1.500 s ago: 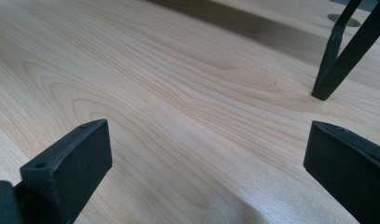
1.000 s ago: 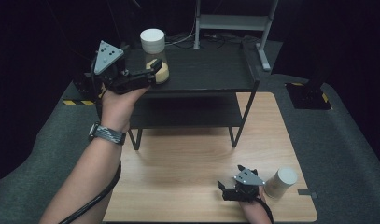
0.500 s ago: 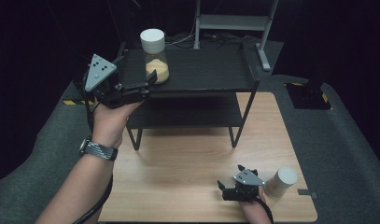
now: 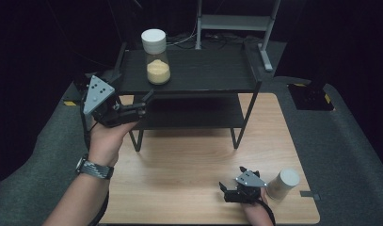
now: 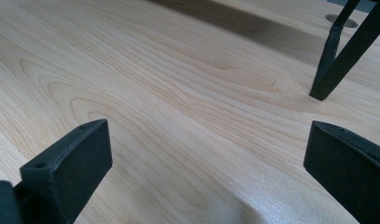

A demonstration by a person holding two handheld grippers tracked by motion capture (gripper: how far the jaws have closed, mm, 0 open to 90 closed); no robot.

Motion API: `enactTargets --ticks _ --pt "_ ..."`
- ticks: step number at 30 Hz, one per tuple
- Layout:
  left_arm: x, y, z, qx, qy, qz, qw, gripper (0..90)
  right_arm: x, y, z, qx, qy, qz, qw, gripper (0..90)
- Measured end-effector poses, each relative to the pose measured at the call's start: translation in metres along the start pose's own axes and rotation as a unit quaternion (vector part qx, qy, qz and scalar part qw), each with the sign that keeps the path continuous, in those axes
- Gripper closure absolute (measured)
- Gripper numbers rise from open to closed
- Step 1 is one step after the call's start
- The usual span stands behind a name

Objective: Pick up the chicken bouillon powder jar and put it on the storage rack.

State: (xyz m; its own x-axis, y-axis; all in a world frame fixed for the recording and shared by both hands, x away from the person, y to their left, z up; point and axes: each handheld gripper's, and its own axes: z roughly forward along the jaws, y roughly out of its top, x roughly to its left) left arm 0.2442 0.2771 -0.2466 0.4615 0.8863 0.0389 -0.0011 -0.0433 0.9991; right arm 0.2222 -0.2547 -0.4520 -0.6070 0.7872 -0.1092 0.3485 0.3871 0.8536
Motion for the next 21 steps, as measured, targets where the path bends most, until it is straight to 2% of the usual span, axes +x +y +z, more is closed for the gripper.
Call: enactTargets --ticks 12,21 --pt "-0.008 -0.026 -0.014 0.022 -0.005 0.006 0.9997 0.3 0.0 0.0 0.0 0.001 0.0 -0.001 1.0 0.4" --pt "-0.017 -0.058 -0.021 0.041 -0.012 0.006 0.9991 0.3 0.0 0.001 0.0 0.002 0.001 -0.002 1.0 0.4"
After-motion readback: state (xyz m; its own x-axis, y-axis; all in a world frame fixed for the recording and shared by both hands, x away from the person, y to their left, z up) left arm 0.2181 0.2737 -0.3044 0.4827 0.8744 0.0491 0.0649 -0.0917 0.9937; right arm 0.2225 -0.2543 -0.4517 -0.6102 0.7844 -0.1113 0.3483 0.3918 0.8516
